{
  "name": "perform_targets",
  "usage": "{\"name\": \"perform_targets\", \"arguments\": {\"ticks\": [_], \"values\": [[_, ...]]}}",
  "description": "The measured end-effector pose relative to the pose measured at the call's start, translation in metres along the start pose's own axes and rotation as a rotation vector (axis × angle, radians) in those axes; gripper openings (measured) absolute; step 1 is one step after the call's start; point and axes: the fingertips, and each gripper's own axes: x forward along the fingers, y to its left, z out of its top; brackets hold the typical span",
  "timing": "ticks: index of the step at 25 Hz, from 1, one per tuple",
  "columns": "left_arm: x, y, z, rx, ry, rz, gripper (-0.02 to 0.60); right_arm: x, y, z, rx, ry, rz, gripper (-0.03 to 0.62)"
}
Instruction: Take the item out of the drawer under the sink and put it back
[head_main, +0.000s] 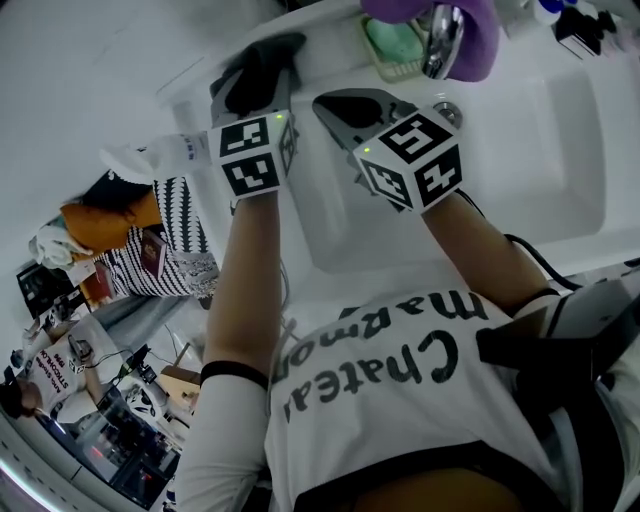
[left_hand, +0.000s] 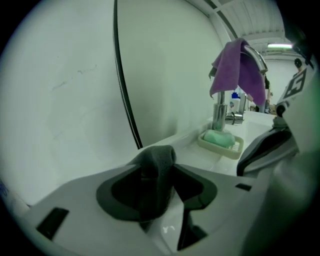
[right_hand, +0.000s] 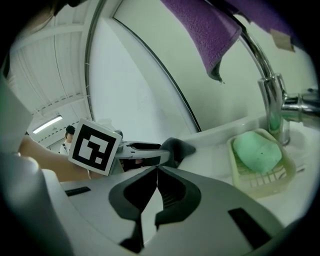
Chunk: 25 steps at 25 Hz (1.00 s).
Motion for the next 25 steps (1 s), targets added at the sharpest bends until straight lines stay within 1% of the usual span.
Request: {"name": "perform_targets", "arguments": {"ticks": [3, 7, 9, 11, 13, 20, 22, 23, 25], "values": [[0.000, -0.002, -0.002, 0.011, 0.018, -0.005, 0.181, -0.001, 0.002, 0.001, 0.013, -0.005, 0.007, 0.012], [0.003, -0.004, -0.021, -0.004, 0.102, -0.045, 0.195, -0.004, 0.005, 0.004, 0.007, -0.012, 0.004, 0.012], [0.000, -0.004, -0.025, -0.001, 0.106, -0.038, 0.201, -0.008, 0.005, 0.004, 0.004, -0.013, -0.007, 0.012], [-0.006, -0.005, -0.019, 0.008, 0.069, -0.024, 0.201, -0.013, 0.006, 0.003, -0.033, -0.003, -0.031, 0.012], [-0.013, -0.007, -0.009, 0.014, 0.027, -0.020, 0.201, -0.017, 0.010, 0.004, -0.096, 0.008, -0.056, 0.012], [-0.049, -0.019, 0.018, -0.009, -0.074, -0.076, 0.201, -0.035, 0.052, 0.007, -0.312, 0.042, -0.092, 0.012], [-0.064, -0.023, 0.025, -0.010, -0.115, -0.092, 0.201, -0.045, 0.062, 0.007, -0.329, 0.036, -0.110, 0.012], [-0.072, -0.025, 0.028, -0.006, -0.138, -0.097, 0.201, -0.049, 0.067, 0.007, -0.321, 0.027, -0.119, 0.012], [-0.094, -0.029, 0.032, -0.006, -0.184, -0.107, 0.201, -0.060, 0.079, 0.007, -0.271, 0.002, -0.129, 0.012]]}}
